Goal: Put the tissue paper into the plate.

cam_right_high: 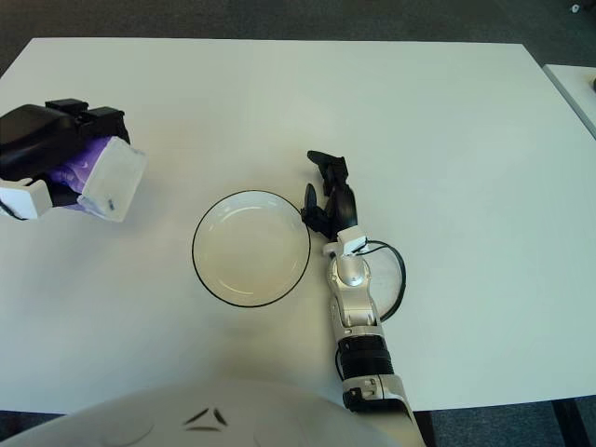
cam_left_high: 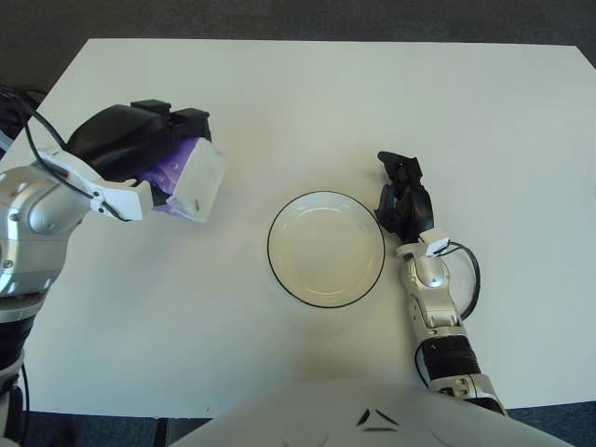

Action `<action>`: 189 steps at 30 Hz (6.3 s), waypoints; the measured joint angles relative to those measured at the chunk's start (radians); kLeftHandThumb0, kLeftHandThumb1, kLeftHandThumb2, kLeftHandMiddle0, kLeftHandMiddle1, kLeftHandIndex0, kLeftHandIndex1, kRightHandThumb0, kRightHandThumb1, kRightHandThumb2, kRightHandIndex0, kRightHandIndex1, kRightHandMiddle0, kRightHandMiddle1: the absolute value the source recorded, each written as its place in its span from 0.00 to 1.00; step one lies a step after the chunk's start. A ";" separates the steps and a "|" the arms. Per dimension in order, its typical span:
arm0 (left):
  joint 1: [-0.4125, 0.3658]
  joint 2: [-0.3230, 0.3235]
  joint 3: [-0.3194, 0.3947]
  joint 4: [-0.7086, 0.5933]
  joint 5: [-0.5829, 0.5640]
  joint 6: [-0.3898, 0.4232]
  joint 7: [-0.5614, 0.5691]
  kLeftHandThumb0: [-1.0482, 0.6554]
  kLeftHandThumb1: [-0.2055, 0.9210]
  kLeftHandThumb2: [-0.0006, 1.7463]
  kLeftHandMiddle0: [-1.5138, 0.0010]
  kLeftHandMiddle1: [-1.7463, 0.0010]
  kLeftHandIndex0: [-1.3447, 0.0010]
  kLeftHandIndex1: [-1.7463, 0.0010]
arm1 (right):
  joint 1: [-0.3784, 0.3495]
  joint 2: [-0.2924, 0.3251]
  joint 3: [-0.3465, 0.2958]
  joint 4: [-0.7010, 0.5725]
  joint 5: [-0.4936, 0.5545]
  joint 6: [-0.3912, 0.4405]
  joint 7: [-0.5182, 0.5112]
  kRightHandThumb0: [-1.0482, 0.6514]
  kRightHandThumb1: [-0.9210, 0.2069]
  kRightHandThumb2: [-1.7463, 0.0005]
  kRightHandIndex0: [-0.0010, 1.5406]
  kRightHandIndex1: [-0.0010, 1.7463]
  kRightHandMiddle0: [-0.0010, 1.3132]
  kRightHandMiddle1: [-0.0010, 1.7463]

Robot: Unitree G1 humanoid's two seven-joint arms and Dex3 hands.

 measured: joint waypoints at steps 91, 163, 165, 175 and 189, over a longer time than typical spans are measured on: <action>-0.293 -0.592 -0.671 0.068 0.187 -0.191 -0.034 0.34 0.49 0.73 0.18 0.00 0.56 0.00 | -0.076 -0.010 -0.009 0.075 -0.027 -0.022 -0.073 0.26 0.00 0.47 0.14 0.25 0.00 0.56; -0.421 -0.399 -0.587 0.042 0.347 -0.227 -0.173 0.35 0.51 0.71 0.18 0.00 0.58 0.00 | -0.121 -0.018 -0.006 0.142 -0.026 -0.066 -0.095 0.26 0.00 0.51 0.14 0.25 0.00 0.57; -0.423 -0.395 -0.587 0.042 0.349 -0.234 -0.177 0.35 0.52 0.71 0.18 0.00 0.58 0.00 | -0.126 -0.019 -0.006 0.149 -0.026 -0.069 -0.095 0.25 0.00 0.51 0.15 0.26 0.00 0.58; -0.424 -0.380 -0.587 0.042 0.351 -0.261 -0.196 0.35 0.52 0.70 0.17 0.00 0.58 0.00 | -0.140 -0.020 -0.012 0.171 -0.022 -0.077 -0.095 0.26 0.00 0.52 0.16 0.28 0.00 0.60; -0.416 -0.379 -0.576 0.049 0.341 -0.279 -0.195 0.32 0.87 0.43 0.82 0.35 0.84 0.26 | -0.149 -0.018 -0.020 0.183 -0.017 -0.076 -0.090 0.26 0.00 0.52 0.16 0.29 0.00 0.60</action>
